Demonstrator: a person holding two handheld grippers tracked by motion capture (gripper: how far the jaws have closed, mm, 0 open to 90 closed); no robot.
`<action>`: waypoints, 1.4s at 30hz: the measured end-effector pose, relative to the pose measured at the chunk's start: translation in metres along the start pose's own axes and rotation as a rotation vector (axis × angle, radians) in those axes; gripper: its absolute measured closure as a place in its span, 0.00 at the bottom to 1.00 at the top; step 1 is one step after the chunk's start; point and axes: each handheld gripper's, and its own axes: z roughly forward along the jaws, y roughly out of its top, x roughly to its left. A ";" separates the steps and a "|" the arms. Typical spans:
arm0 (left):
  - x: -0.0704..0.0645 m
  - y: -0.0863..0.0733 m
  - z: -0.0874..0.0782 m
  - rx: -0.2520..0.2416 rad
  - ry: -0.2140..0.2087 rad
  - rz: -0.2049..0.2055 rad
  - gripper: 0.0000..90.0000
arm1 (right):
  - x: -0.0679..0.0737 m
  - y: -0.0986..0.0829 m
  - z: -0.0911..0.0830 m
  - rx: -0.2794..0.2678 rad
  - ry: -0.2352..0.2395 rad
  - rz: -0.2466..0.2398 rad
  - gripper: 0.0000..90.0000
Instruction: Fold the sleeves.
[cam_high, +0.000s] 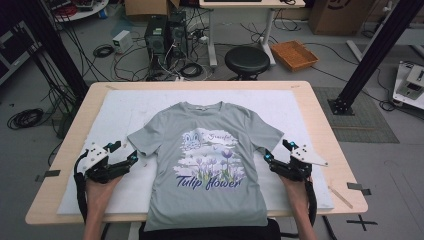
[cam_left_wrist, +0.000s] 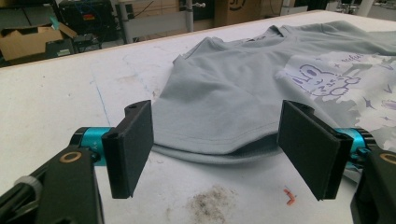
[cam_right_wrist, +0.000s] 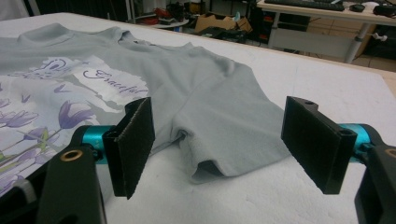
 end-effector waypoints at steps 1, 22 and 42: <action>0.000 0.000 0.000 0.002 -0.001 0.002 0.30 | 0.000 0.000 0.000 0.001 0.003 -0.003 0.29; -0.002 0.001 0.001 0.015 0.000 0.028 0.30 | 0.000 0.000 0.002 0.016 -0.017 0.004 0.29; -0.002 0.001 0.002 0.024 0.038 0.000 0.28 | -0.001 0.001 0.003 0.029 -0.020 0.013 0.29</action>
